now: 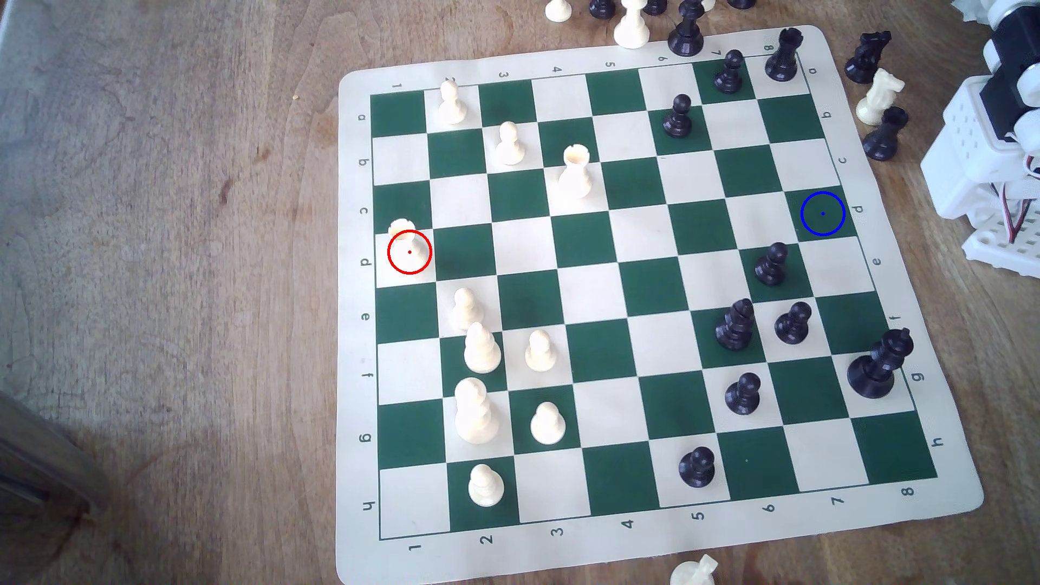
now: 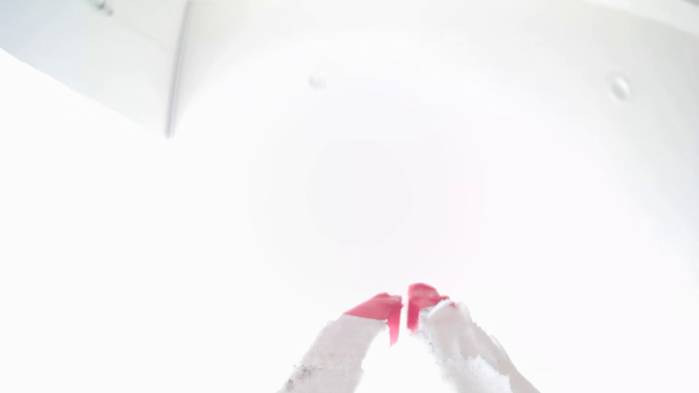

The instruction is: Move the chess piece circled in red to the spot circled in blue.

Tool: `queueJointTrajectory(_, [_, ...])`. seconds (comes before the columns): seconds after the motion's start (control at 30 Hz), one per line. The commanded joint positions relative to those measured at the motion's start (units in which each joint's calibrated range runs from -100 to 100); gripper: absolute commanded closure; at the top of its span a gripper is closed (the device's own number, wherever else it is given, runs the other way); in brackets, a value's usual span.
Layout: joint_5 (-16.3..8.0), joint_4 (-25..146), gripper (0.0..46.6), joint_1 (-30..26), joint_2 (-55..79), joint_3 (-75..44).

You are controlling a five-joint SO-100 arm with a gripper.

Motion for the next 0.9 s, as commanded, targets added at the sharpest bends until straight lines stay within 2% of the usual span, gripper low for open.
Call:
queueJointTrajectory(0.0, [3.8, 23.0, 46.5, -5.4, -0.2, 0.8])
queueJointTrajectory(0.23, [5.0, 57.3, 46.4, -4.0, -0.1, -1.3])
queueJointTrajectory(0.33, [4.0, 73.1, 46.4, -4.2, 0.2, -6.3])
queueJointTrajectory(0.43, [4.0, 83.5, 46.4, -3.3, 4.0, -13.1])
queueJointTrajectory(0.47, [3.5, 93.6, 46.4, -2.5, 9.1, -21.3])
queueJointTrajectory(0.6, [3.0, 106.8, 46.4, -2.6, 23.3, -37.1])
queueJointTrajectory(0.63, [2.8, 111.7, 45.9, -2.7, 30.5, -44.2])
queueJointTrajectory(0.77, [3.2, 117.9, 46.4, -4.8, 41.5, -53.8])
queueJointTrajectory(0.87, [2.0, 121.4, 46.4, -5.7, 49.0, -61.3])
